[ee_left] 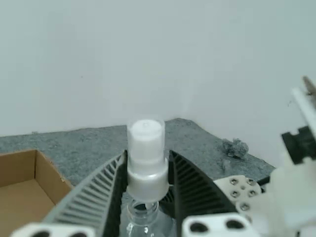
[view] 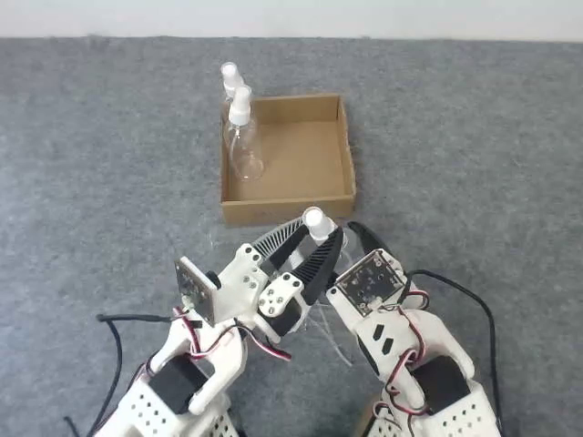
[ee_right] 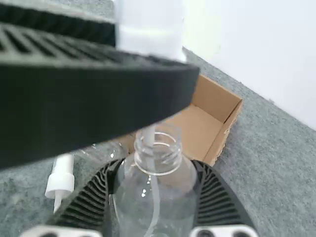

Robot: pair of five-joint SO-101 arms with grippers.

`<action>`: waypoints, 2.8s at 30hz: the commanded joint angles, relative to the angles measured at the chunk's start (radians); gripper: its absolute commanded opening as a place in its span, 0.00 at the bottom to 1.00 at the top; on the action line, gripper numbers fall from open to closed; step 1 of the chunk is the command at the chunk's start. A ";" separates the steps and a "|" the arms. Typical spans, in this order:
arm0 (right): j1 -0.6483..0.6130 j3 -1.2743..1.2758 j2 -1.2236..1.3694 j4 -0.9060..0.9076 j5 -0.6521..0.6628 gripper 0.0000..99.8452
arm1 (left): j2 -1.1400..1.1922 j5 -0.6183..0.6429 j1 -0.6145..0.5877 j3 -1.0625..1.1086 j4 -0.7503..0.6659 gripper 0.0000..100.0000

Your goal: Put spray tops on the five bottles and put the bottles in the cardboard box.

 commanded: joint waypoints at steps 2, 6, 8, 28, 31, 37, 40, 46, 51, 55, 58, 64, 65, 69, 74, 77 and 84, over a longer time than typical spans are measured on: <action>-0.038 -0.046 -0.016 -0.031 0.014 0.01 | -0.014 -0.008 0.011 0.010 -0.003 0.02; -0.053 -0.046 -0.016 -0.031 0.014 0.01 | -0.011 -0.008 0.011 0.018 0.002 0.02; -0.051 -0.046 -0.016 -0.031 0.014 0.01 | -0.009 -0.008 0.011 0.021 0.003 0.02; -0.022 -0.041 -0.016 -0.033 0.014 0.01 | -0.014 -0.005 0.005 -0.223 0.393 0.16; -0.027 -0.037 -0.016 -0.033 0.014 0.01 | -0.014 -0.003 0.005 -0.243 0.391 0.16; -0.027 -0.035 -0.016 -0.033 0.014 0.01 | -0.014 -0.003 0.005 -0.262 0.384 0.16; -0.027 -0.035 -0.016 -0.031 0.014 0.01 | -0.014 -0.002 0.003 -0.262 0.365 0.16; -0.028 -0.035 -0.016 -0.025 0.014 0.01 | -0.014 0.015 0.003 -0.260 0.368 0.16; -0.028 -0.035 -0.016 -0.024 0.012 0.01 | -0.014 0.078 -0.066 -0.260 0.356 0.16; -0.028 -0.035 -0.016 -0.024 0.009 0.01 | -0.014 0.104 -0.107 -0.242 0.324 0.16; -0.028 -0.034 -0.016 -0.022 0.008 0.01 | -0.014 0.103 -0.103 -0.205 0.287 0.15; -0.028 -0.026 -0.016 -0.025 0.012 0.01 | -0.014 0.078 -0.095 -0.180 0.238 0.05; -0.028 -0.026 -0.016 -0.025 0.012 0.01 | -0.014 0.057 -0.080 -0.180 0.239 0.04; -0.028 -0.026 -0.016 -0.024 0.012 0.01 | -0.014 0.008 0.005 -0.176 0.242 0.01; -0.028 -0.026 -0.016 -0.024 0.012 0.01 | -0.014 0.006 0.049 -0.136 0.239 0.01; -0.028 -0.026 -0.016 -0.024 0.012 0.01 | -0.014 0.006 0.051 -0.136 0.242 0.01; -0.025 -0.026 -0.016 -0.024 0.012 0.01 | -0.014 -0.058 0.049 -0.136 0.244 0.01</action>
